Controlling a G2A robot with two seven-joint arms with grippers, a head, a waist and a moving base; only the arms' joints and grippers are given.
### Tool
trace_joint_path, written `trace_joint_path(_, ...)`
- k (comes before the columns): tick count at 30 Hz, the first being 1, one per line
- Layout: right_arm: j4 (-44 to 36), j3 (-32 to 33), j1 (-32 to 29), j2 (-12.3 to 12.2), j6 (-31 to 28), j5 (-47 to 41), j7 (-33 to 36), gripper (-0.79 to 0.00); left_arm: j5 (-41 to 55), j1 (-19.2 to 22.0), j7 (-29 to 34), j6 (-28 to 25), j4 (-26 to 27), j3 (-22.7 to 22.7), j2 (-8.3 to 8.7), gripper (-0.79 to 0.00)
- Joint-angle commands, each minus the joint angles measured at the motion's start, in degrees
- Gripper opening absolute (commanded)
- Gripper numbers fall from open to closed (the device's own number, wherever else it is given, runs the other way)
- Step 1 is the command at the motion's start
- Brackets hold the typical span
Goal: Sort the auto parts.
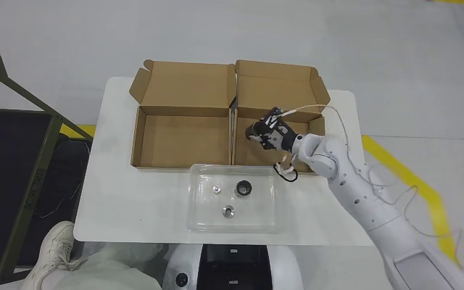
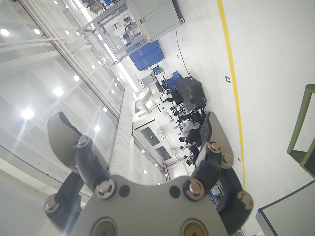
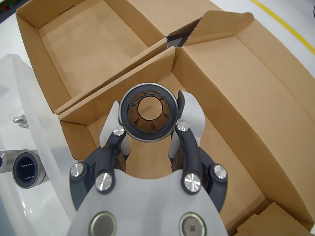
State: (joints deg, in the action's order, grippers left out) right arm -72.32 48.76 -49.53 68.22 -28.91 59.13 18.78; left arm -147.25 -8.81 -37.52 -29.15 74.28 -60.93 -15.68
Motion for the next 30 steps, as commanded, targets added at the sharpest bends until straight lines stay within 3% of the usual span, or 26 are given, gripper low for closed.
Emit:
trace_joint_path(1, 0.8, -0.6, 0.5, 0.3, 0.4, -0.1, 1.1, -0.785, 0.0, 0.0, 0.0, 0.0, 0.0, 0.0, 0.00, 0.000)
trace_joint_path(16, 4.2, -4.0, 3.6, 2.6, 3.1, 0.4, 7.6, -0.779, 0.0, 0.0, 0.0, 0.0, 0.0, 0.0, 0.00, 0.000)
trace_joint_path(18, 4.5, -4.3, 3.9, 2.8, 3.3, 0.3, 8.4, -0.653, 0.0, 0.0, 0.0, 0.0, 0.0, 0.0, 0.00, 0.000)
trace_joint_path(22, 5.3, -4.7, 4.4, 3.3, 3.0, -0.1, 9.0, -0.486, 0.0, 0.0, 0.0, 0.0, 0.0, 0.0, 0.00, 0.000)
trace_joint_path(30, 6.9, -5.1, 5.3, 4.1, 2.2, -0.6, 9.6, -0.299, 0.0, 0.0, 0.0, 0.0, 0.0, 0.0, 0.00, 0.000)
